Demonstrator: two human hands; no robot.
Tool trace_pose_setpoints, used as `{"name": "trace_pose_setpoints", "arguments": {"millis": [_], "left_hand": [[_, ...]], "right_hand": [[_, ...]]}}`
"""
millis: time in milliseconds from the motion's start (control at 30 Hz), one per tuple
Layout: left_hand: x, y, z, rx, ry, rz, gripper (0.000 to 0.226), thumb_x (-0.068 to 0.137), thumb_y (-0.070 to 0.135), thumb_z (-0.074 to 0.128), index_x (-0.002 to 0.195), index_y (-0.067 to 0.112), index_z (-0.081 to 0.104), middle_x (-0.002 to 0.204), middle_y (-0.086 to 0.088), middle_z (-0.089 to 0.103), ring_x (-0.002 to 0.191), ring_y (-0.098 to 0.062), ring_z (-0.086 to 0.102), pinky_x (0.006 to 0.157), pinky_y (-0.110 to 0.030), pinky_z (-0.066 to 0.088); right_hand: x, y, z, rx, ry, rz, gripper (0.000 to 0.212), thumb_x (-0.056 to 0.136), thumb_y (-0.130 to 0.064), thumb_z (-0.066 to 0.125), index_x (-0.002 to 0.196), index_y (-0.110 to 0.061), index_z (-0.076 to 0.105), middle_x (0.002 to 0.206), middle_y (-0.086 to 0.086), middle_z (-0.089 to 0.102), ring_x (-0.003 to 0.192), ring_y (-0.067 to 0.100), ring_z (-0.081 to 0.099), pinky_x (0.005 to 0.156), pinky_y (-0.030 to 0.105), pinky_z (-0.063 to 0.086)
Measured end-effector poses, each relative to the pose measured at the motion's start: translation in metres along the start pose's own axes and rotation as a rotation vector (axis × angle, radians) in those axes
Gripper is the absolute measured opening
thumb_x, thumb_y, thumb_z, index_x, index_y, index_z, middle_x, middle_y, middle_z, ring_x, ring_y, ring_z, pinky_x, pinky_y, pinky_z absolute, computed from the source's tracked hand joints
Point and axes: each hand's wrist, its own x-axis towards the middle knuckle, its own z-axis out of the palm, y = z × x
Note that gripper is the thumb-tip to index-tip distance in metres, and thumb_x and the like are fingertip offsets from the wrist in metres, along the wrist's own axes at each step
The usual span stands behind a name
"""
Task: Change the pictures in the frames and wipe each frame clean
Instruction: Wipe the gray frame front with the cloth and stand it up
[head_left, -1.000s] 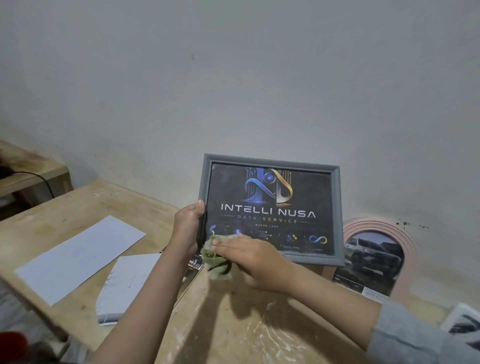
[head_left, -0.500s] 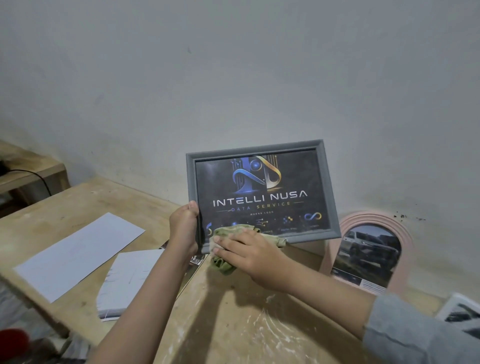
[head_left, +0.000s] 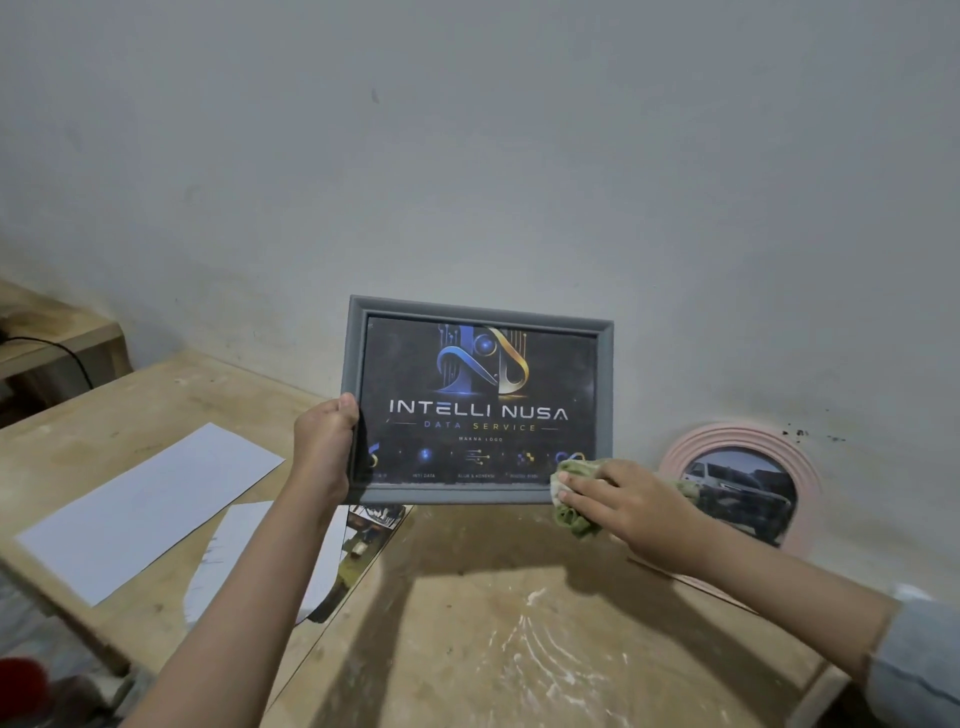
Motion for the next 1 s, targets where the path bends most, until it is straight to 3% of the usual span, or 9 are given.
{"name": "trace_pose_setpoints", "arguments": {"millis": [133, 200, 300, 400, 467, 567, 700, 833, 1000], "left_hand": [[0.007, -0.003, -0.002, 0.059, 0.033, 0.044, 0.037, 0.097, 0.025, 0.046, 0.062, 0.013, 0.044, 0.069, -0.014, 0.044, 0.065, -0.027, 0.046, 0.06, -0.038, 0.042], [0.008, -0.008, 0.0, 0.1, 0.052, 0.095, 0.037, 0.097, 0.023, 0.045, 0.062, 0.01, 0.044, 0.069, -0.014, 0.045, 0.068, -0.028, 0.047, 0.063, -0.037, 0.041], [0.009, -0.016, 0.003, 0.146, 0.056, 0.111, 0.035, 0.097, 0.022, 0.045, 0.065, 0.008, 0.048, 0.069, -0.015, 0.049, 0.065, -0.026, 0.049, 0.063, -0.035, 0.042], [0.007, -0.021, 0.009, 0.216, 0.026, 0.155, 0.038, 0.097, 0.019, 0.045, 0.061, 0.009, 0.044, 0.06, -0.01, 0.041, 0.056, -0.022, 0.041, 0.055, -0.03, 0.034], [0.004, -0.024, 0.017, 0.269, -0.02, 0.188, 0.035, 0.096, 0.02, 0.047, 0.063, 0.008, 0.046, 0.059, -0.01, 0.038, 0.058, -0.02, 0.038, 0.055, -0.03, 0.03], [-0.004, -0.029, 0.031, 0.299, -0.086, 0.193, 0.035, 0.094, 0.025, 0.05, 0.068, 0.002, 0.054, 0.061, -0.011, 0.041, 0.057, -0.019, 0.042, 0.055, -0.032, 0.034], [-0.016, -0.031, 0.045, 0.335, -0.138, 0.235, 0.044, 0.093, 0.029, 0.05, 0.068, -0.007, 0.051, 0.058, -0.009, 0.041, 0.053, -0.018, 0.041, 0.054, -0.03, 0.033], [-0.022, -0.03, 0.045, 0.323, -0.128, 0.251, 0.034, 0.098, 0.022, 0.047, 0.068, 0.005, 0.049, 0.057, -0.008, 0.038, 0.041, -0.014, 0.039, 0.04, -0.02, 0.032], [-0.018, -0.045, 0.031, 0.303, -0.125, 0.225, 0.035, 0.097, 0.026, 0.048, 0.069, 0.005, 0.05, 0.06, -0.01, 0.04, 0.052, -0.022, 0.045, 0.044, -0.027, 0.037]], "right_hand": [[-0.01, 0.023, -0.009, -0.125, -0.132, -0.068, 0.041, 0.08, -0.005, 0.038, 0.11, -0.014, 0.065, 0.111, 0.002, 0.067, 0.077, 0.025, 0.06, 0.07, 0.036, 0.054], [-0.005, 0.031, -0.017, -0.154, -0.255, -0.123, 0.026, 0.074, -0.013, 0.063, 0.098, -0.021, 0.07, 0.101, -0.004, 0.068, 0.075, 0.022, 0.059, 0.065, 0.033, 0.052], [0.012, 0.047, -0.041, -0.129, -0.303, -0.075, 0.041, 0.054, -0.01, 0.08, 0.09, -0.027, 0.071, 0.098, -0.01, 0.068, 0.075, 0.017, 0.056, 0.06, 0.029, 0.047], [0.047, 0.066, -0.063, -0.032, -0.024, 0.028, 0.048, 0.061, 0.008, 0.06, 0.099, -0.018, 0.072, 0.109, -0.004, 0.069, 0.073, 0.022, 0.054, 0.056, 0.031, 0.045], [0.079, 0.075, -0.075, -0.018, 0.151, 0.076, 0.046, 0.073, 0.001, 0.041, 0.105, -0.012, 0.071, 0.115, 0.002, 0.068, 0.068, 0.026, 0.052, 0.055, 0.033, 0.046], [0.127, 0.08, -0.08, -0.042, 0.301, 0.155, 0.049, 0.072, -0.004, 0.044, 0.115, -0.011, 0.067, 0.12, 0.003, 0.066, 0.072, 0.026, 0.049, 0.059, 0.032, 0.045], [0.169, 0.071, -0.061, -0.063, 0.346, 0.154, 0.06, 0.059, 0.009, 0.063, 0.115, -0.01, 0.067, 0.121, 0.004, 0.066, 0.072, 0.027, 0.053, 0.058, 0.031, 0.046], [0.17, 0.058, -0.031, -0.08, 0.315, 0.158, 0.053, 0.076, 0.006, 0.035, 0.12, -0.007, 0.064, 0.124, 0.009, 0.063, 0.069, 0.028, 0.054, 0.052, 0.032, 0.047], [0.15, 0.053, -0.014, -0.261, 0.332, 0.075, 0.044, 0.089, 0.005, 0.036, 0.119, -0.012, 0.064, 0.126, 0.009, 0.062, 0.076, 0.026, 0.058, 0.061, 0.034, 0.047]]}}
